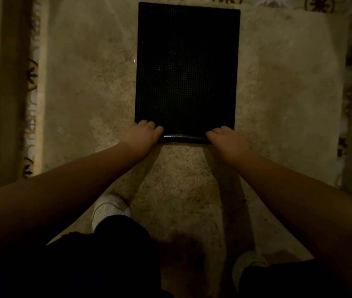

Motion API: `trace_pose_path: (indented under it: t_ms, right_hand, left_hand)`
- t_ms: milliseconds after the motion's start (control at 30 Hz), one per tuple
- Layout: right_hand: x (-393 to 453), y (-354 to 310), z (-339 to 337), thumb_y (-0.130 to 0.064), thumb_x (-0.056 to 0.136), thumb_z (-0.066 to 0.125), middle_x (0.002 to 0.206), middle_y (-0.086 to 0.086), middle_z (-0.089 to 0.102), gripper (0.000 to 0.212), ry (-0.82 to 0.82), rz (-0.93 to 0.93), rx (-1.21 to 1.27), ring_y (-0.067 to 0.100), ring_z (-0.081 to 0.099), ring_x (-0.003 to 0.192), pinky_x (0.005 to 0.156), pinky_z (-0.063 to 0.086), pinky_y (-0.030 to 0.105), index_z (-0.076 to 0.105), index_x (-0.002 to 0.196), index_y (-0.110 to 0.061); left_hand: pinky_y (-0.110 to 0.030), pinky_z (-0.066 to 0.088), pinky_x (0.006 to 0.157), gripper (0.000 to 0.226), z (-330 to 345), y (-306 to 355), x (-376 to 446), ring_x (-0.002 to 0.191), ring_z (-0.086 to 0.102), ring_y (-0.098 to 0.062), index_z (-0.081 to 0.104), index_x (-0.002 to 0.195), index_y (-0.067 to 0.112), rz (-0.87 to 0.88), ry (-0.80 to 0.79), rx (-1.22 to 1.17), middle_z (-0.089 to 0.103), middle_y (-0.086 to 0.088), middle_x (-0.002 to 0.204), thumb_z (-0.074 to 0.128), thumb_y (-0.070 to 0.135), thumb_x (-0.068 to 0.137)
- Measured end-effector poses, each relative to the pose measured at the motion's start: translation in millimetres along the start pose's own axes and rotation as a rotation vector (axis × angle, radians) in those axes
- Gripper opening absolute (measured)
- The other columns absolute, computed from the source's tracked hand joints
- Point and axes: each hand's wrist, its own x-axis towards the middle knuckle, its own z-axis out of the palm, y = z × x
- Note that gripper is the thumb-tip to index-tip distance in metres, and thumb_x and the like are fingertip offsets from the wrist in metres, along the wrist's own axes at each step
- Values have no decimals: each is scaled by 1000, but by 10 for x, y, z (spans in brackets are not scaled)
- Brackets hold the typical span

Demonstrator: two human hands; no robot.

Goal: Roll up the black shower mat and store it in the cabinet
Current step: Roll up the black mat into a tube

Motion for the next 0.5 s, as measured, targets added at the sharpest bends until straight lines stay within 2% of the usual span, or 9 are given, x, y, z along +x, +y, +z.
trace_pose_path:
  t_ms: [67,133,233,333,400,500]
  right_hand:
    - [28,25,-44,-5,83,54,98,12,61,29,-29,36,57,30,57,91,64,45,34,50,112,-10]
    - [87,56,-114,-13,88,55,96,13,61,29,-87,64,100,31,58,86,67,52,38,47,116,-13]
    - [196,90,-217,-28,90,60,106,12,62,29,-206,85,192,30,61,91,71,52,37,54,116,-18]
    - [256,92,-237,-31,88,64,111,10,61,29,-260,89,243,27,61,93,74,53,37,59,115,-20]
    - [278,109,-233,-30,88,65,114,9,61,30,-260,99,283,27,59,99,78,52,37,61,116,-20]
    - [323,151,-261,-31,88,66,119,10,56,33,-228,118,295,29,48,112,88,45,40,63,119,-19]
  left_hand:
    - [-42,42,86,27,-5,-12,21,106,51,-30,54,114,15,-9,19,-12,60,-9,110,54,11,87]
    - [-41,42,87,24,-23,-49,43,105,52,-30,57,112,14,-8,8,-33,63,-9,108,53,11,89]
    - [-38,44,71,24,-34,-117,37,95,57,-33,50,115,9,20,-32,-43,64,-15,103,53,12,91]
    - [-38,43,63,32,-46,-164,17,87,60,-37,43,120,7,38,-39,-86,62,-20,98,54,14,91]
    - [-37,47,66,30,-78,-197,54,87,62,-36,48,122,10,31,-63,-147,63,-19,101,52,16,93]
    - [-42,52,84,33,-147,-275,163,101,62,-35,57,127,15,10,-119,-316,63,-16,117,55,18,94]
